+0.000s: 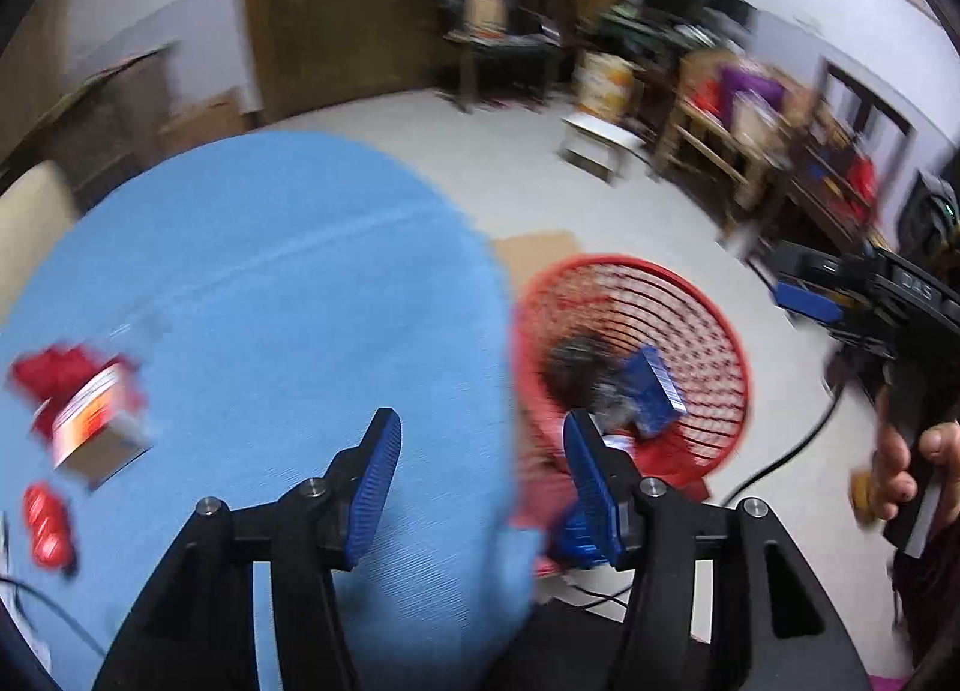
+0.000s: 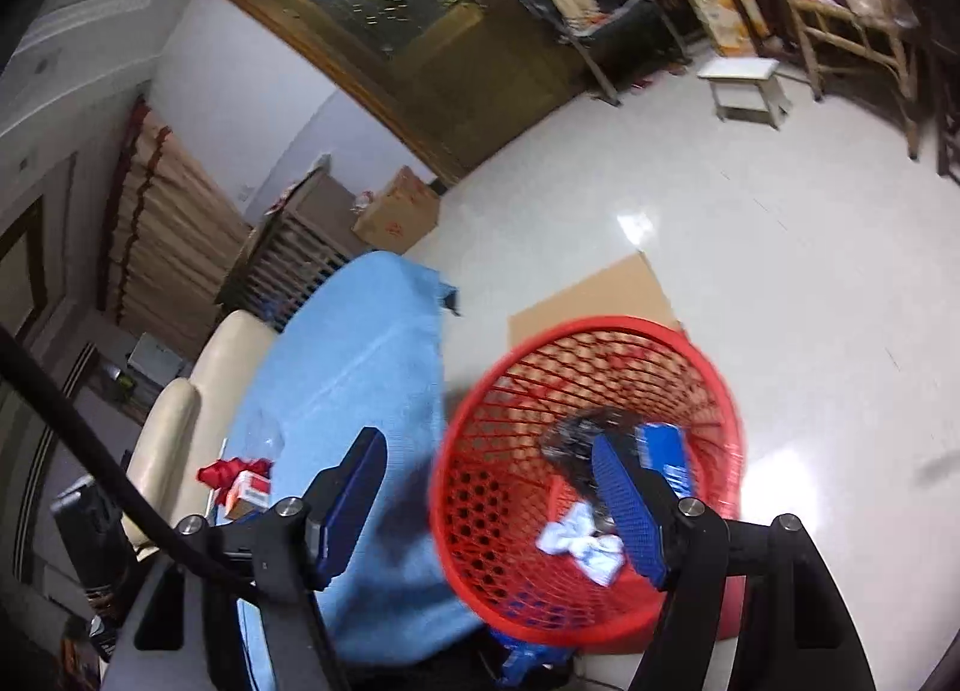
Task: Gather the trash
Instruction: 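Return both tools to the table toward the red bag and orange box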
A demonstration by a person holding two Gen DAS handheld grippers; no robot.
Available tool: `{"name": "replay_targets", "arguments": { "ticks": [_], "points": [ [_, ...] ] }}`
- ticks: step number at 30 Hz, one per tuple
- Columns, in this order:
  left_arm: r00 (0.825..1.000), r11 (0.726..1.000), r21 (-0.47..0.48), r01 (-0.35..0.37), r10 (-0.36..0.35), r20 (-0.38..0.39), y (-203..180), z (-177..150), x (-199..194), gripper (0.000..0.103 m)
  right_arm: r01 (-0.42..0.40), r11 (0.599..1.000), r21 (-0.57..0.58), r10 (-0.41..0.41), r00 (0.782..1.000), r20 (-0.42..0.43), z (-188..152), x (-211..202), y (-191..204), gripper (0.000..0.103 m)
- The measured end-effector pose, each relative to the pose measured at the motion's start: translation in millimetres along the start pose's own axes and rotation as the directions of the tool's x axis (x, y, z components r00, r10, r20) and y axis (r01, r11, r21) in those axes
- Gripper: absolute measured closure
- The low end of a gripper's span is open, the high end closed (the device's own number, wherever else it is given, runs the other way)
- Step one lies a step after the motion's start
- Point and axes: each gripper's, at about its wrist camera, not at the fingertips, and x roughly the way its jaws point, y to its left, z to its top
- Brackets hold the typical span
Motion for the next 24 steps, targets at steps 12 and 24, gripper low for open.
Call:
{"name": "replay_targets", "arguments": {
  "ticks": [12,24],
  "points": [
    [0.924,0.824,-0.454,-0.340,0.383,0.003,200,-118,-101,0.040,-0.204,0.948,-0.243,0.166,0.972,-0.169,-23,68,156,0.029],
    [0.942,0.770,-0.569,-0.289,0.335,-0.025,261,-139,-98,0.040,-0.414,0.797,-0.439,0.210,0.873,-0.441,-93,187,301,0.029]
  ]
}}
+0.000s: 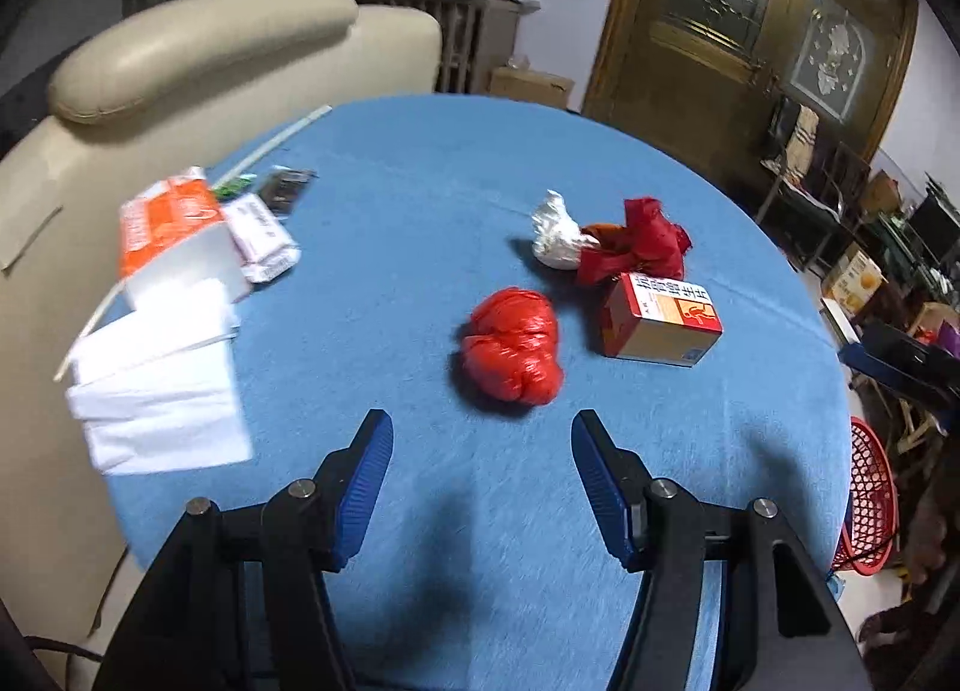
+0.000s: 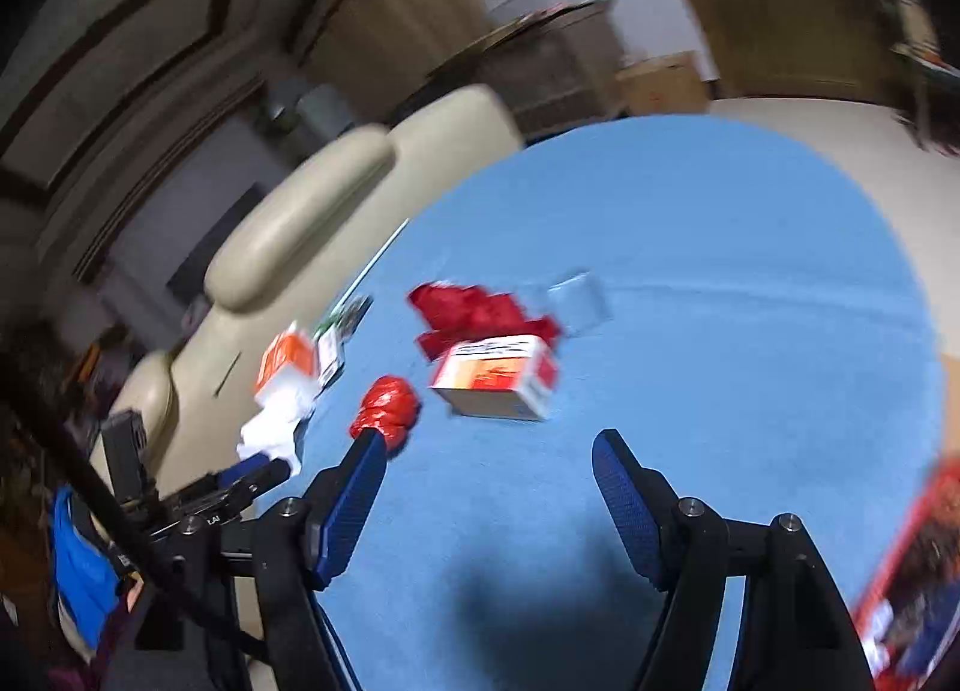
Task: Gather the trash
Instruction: 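Return both tools to the table toward the red bag and orange box, then grasp the orange-and-white box with the right tool while the left tool grasps the red bag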
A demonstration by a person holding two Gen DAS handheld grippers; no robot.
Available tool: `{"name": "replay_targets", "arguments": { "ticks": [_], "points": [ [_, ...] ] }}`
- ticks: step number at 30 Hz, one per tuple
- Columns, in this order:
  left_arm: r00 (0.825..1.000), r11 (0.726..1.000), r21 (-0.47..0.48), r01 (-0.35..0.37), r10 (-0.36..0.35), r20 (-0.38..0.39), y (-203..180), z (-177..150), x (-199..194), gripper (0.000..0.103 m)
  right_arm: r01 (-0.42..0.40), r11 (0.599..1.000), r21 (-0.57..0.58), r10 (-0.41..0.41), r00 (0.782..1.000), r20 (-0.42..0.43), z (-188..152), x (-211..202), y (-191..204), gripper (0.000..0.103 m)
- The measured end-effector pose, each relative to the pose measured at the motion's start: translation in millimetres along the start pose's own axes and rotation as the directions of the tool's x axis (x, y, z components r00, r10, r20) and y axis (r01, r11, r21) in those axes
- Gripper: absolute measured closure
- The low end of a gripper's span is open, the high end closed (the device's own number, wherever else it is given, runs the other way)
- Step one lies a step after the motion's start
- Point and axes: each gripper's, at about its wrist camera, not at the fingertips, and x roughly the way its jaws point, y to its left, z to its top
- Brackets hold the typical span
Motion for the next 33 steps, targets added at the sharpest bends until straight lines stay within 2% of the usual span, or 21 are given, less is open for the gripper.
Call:
{"name": "replay_targets", "arguments": {
  "ticks": [3,6,11,16,19,23,30,32,33],
  "points": [
    [0.999,1.000,-0.004,0.015,-0.015,-0.036,-6,11,22,0.040,-0.031,0.999,-0.038,0.029,0.999,-0.038,18,35,4,0.029],
    [0.996,0.998,-0.039,0.043,-0.046,-0.071,-11,23,46,0.040,-0.081,0.996,-0.035,0.079,0.994,-0.074,35,63,3,0.029],
    [0.992,0.997,-0.065,0.051,-0.058,-0.114,-17,37,78,0.040,-0.118,0.993,-0.019,0.115,0.987,-0.115,57,108,-15,0.029],
    [0.990,0.995,-0.090,0.049,-0.060,-0.126,-12,43,93,0.042,-0.184,0.982,-0.040,0.174,0.968,-0.179,63,131,-22,0.028],
    [0.988,0.994,-0.096,0.049,-0.062,-0.141,-7,41,97,0.051,-0.200,0.972,-0.120,0.168,0.958,-0.231,57,143,-11,0.028],
    [0.990,0.995,-0.089,0.053,-0.064,-0.125,-4,38,94,0.054,-0.211,0.957,-0.198,0.146,0.943,-0.299,42,147,-1,0.029],
    [0.991,0.995,-0.084,0.047,-0.056,-0.118,0,34,87,0.057,-0.159,0.924,-0.348,0.049,0.952,-0.303,20,162,18,0.029],
    [0.992,0.996,-0.084,0.041,-0.050,-0.115,2,32,83,0.058,-0.123,0.918,-0.377,0.003,0.952,-0.306,14,169,20,0.034],
    [0.992,0.996,-0.085,0.038,-0.047,-0.114,2,31,80,0.058,-0.120,0.916,-0.382,-0.004,0.952,-0.307,11,171,21,0.042]
  ]
}}
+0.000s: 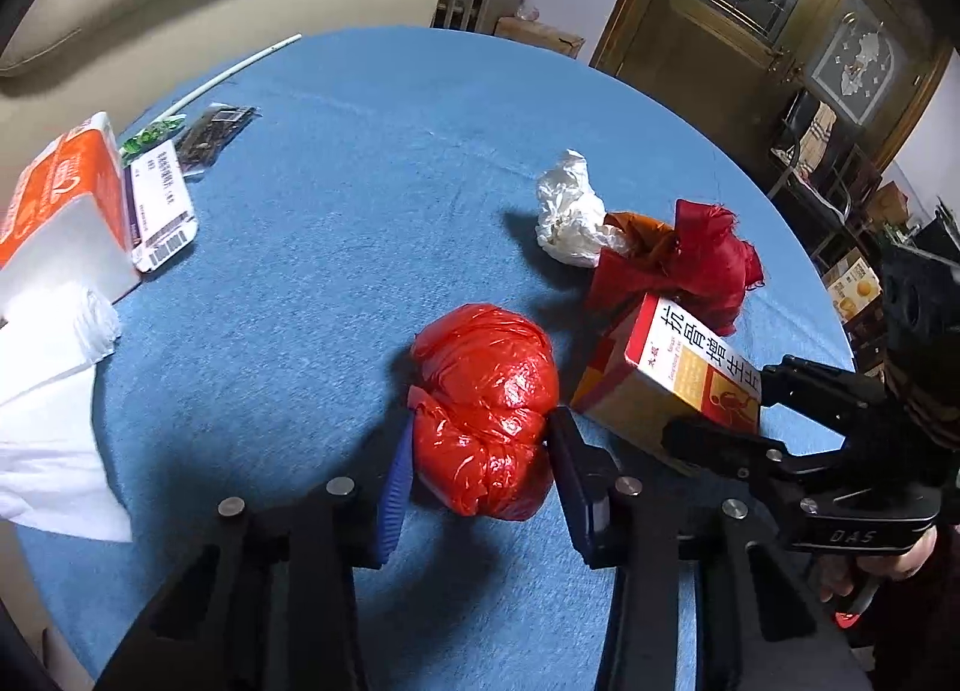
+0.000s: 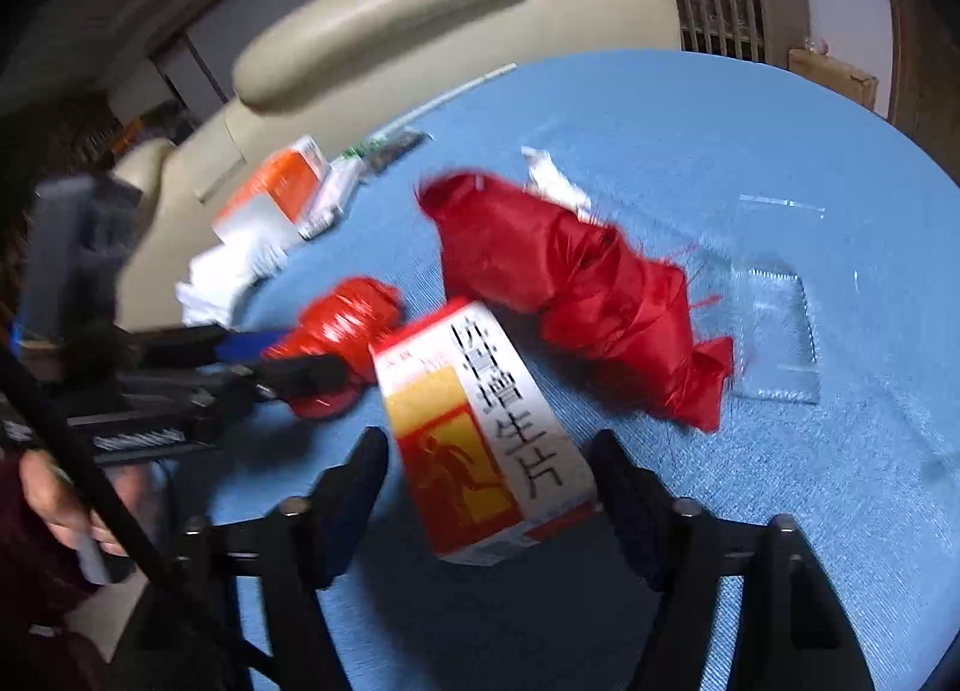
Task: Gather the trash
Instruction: 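Grasp the orange-and-white box with the right tool while the left tool grasps the red bag, then carry the box and red bag over the red mesh wastebasket with both tools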
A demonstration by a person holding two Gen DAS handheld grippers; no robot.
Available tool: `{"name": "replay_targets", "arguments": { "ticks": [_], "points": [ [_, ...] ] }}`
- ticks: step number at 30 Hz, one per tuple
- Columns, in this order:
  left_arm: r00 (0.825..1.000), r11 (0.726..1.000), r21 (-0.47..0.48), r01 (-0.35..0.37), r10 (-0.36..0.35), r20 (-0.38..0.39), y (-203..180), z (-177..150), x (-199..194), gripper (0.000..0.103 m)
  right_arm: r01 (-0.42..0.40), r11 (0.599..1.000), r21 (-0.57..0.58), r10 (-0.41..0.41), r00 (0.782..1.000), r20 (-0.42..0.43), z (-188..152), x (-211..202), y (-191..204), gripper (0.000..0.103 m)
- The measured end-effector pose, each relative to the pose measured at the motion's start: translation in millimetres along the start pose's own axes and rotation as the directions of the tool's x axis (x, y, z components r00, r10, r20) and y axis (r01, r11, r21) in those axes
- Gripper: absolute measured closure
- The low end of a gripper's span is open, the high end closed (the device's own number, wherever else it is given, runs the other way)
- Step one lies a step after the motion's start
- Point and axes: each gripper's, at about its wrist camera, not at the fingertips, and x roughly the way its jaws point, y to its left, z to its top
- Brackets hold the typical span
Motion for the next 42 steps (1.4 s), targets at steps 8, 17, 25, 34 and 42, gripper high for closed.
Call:
{"name": "replay_targets", "arguments": {
  "ticks": [8,17,25,34,42],
  "points": [
    [0.998,1.000,0.016,-0.010,0.009,0.060,-9,-13,-33,0.058,-0.017,0.997,0.076,0.009,0.994,0.108,-18,-33,10,0.046],
    [0.994,0.995,0.094,0.020,-0.030,0.108,-52,-14,-57,0.058,-0.011,0.992,0.124,-0.014,0.980,0.199,-50,-83,21,0.053],
    [0.996,0.995,0.099,0.012,-0.021,0.090,-59,-20,-49,0.058,-0.025,0.975,0.220,-0.019,0.980,0.200,-81,-98,-7,0.053],
    [0.994,0.992,0.126,0.012,-0.025,0.106,-67,-25,-55,0.058,-0.050,0.978,0.202,0.015,0.985,0.171,-89,-100,-2,0.053],
    [0.989,0.987,0.160,0.018,-0.042,0.144,-82,-21,-74,0.058,0.045,0.969,0.243,-0.099,0.972,0.213,-91,-113,8,0.053]
  ]
}}
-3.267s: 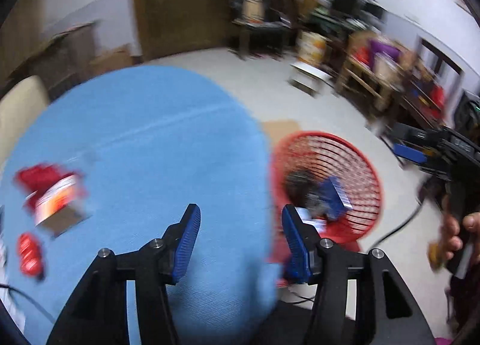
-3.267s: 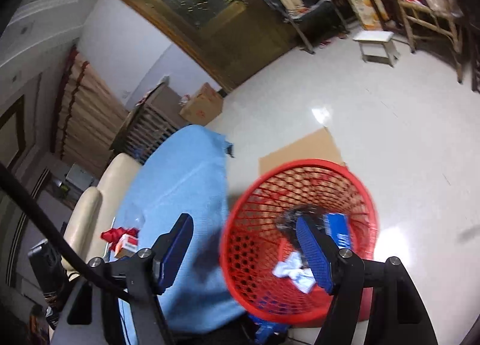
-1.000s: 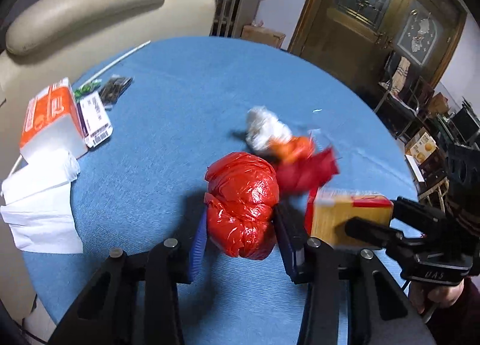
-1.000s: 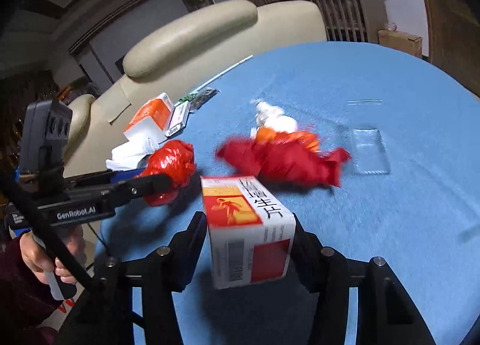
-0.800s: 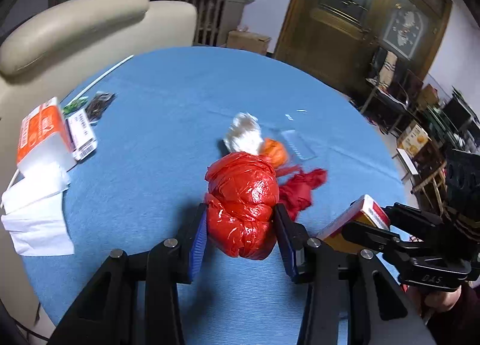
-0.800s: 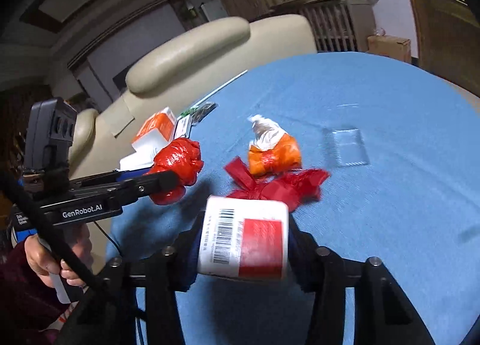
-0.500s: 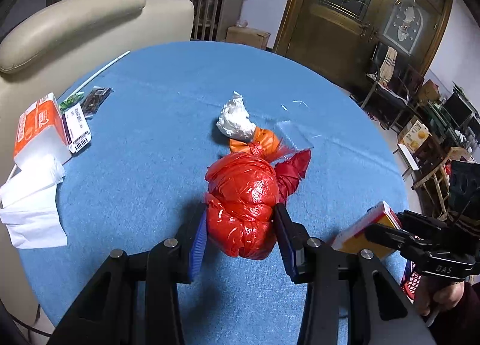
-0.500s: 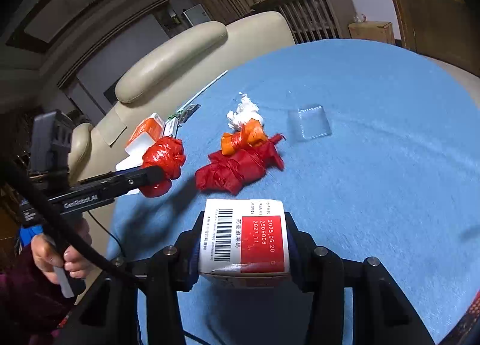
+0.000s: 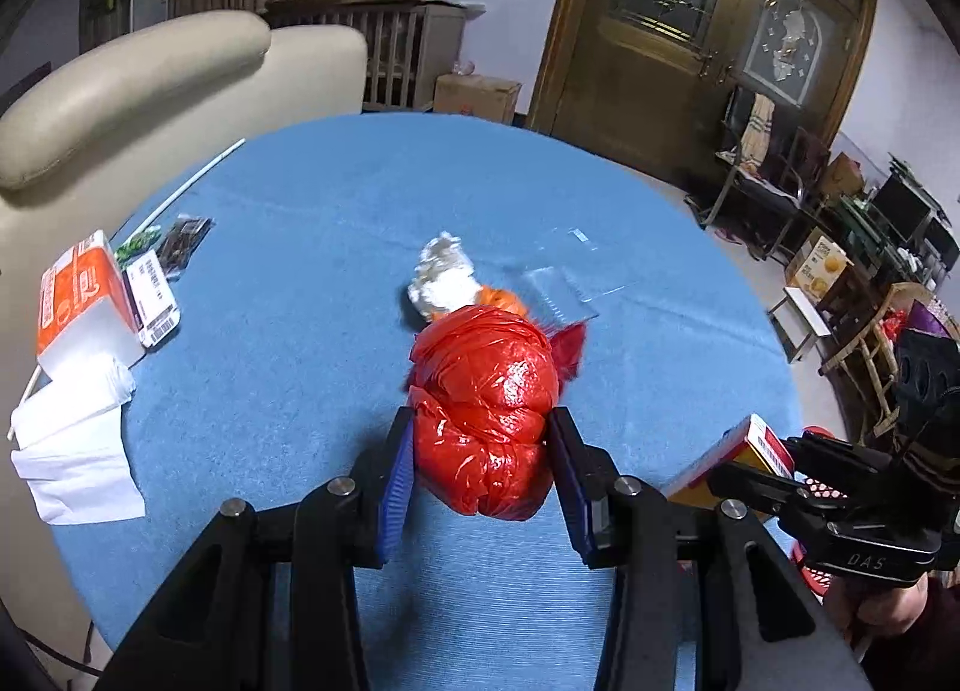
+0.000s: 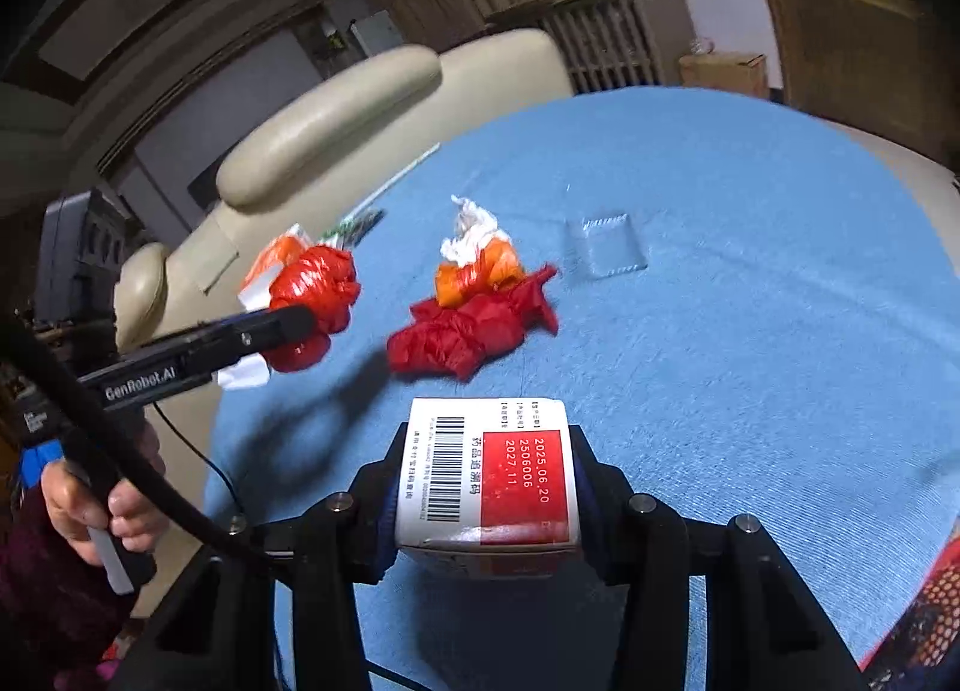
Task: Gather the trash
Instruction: 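Carry the box and red bag over the red mesh wastebasket with both tools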
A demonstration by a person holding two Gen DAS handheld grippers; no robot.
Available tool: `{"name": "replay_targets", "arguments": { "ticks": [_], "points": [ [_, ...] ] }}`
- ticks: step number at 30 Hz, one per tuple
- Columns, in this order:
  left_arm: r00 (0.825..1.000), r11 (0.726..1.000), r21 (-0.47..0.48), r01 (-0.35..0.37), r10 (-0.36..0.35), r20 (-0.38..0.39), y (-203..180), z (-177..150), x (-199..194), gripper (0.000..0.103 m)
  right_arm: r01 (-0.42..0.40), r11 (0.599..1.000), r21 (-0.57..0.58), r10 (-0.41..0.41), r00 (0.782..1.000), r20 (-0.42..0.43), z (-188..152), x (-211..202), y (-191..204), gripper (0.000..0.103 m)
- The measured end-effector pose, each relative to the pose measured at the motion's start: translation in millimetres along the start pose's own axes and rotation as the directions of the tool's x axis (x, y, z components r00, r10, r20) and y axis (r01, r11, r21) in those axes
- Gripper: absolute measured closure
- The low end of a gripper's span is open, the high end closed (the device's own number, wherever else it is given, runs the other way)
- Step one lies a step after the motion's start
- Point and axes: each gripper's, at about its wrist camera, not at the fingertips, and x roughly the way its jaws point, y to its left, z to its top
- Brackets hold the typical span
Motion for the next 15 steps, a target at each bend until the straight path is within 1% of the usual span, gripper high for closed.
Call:
{"name": "replay_targets", "arguments": {
  "ticks": [3,8,15],
  "points": [
    [1.000,1.000,0.022,0.014,-0.014,0.012,-10,-1,-7,0.058,0.046,0.999,-0.001,-0.046,0.998,0.041,3,-13,5,0.053],
    [1.000,0.998,0.053,0.023,-0.024,0.020,-26,0,-14,0.058,0.116,0.993,0.001,-0.116,0.991,0.072,4,-22,10,0.053],
    [0.998,0.995,0.096,0.041,-0.045,0.036,-49,1,-23,0.058,0.135,0.991,0.023,-0.137,0.986,0.098,1,-35,6,0.053]
  ]
}}
